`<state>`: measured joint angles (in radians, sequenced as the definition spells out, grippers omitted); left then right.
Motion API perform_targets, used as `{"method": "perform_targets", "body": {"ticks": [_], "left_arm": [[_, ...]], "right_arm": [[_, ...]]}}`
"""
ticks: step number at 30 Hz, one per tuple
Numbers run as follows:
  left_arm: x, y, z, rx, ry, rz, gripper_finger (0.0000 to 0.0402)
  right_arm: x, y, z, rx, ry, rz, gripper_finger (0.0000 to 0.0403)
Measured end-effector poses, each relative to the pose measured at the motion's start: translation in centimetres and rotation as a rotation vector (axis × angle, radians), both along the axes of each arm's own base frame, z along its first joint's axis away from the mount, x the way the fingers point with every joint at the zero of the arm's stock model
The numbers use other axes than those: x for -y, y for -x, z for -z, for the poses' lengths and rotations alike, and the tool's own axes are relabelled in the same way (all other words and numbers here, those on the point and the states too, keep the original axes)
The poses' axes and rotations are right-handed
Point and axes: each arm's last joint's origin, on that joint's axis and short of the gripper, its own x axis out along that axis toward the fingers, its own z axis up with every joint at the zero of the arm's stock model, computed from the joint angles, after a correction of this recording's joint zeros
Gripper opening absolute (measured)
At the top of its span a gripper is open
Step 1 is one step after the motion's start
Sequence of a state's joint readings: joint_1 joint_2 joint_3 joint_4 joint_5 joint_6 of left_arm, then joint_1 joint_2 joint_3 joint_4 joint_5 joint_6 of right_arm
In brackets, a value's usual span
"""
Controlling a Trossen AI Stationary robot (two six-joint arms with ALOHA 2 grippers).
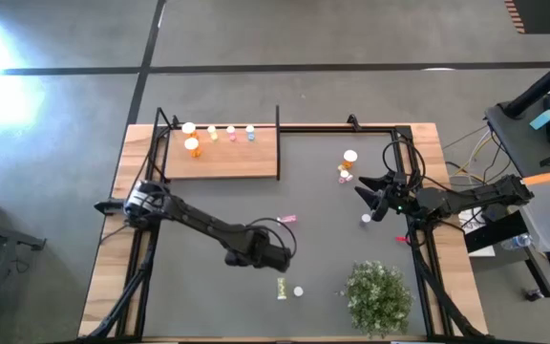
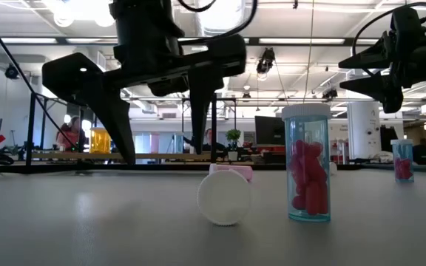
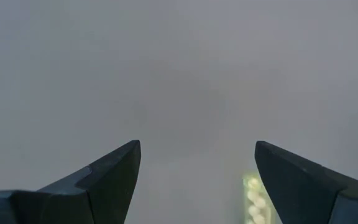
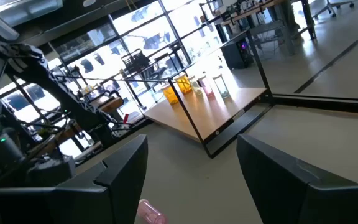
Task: Pick and place medicine bottles onto shelf by color
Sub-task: Put the bottom yellow pill bottle on the shelf aligned with the other yellow pill bottle
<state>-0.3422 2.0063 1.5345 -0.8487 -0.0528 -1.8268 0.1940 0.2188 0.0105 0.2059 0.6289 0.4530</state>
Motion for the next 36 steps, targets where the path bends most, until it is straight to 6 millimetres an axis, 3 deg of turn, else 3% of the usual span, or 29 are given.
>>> {"method": "perform_targets", "body": {"ticks": [10,31,36], "left_arm": [[3.0,-3.1,0.3,0.040,0.046,0.046,0.0299],[4.2,-3.3,0.7,0.020,0.203,-0.152,0.0299],[4.1,-3.1,1.3,0.004,0.196,-0.164,0.0281]], "right_arm": [[0.0,0.0,0.0,0.000,0.000,0.000,0.0237],[0.0,0.0,0.0,0.000,0.000,0.000,0.0237],[0.0,0.0,0.0,0.000,0.000,0.000,0.0237]]}}
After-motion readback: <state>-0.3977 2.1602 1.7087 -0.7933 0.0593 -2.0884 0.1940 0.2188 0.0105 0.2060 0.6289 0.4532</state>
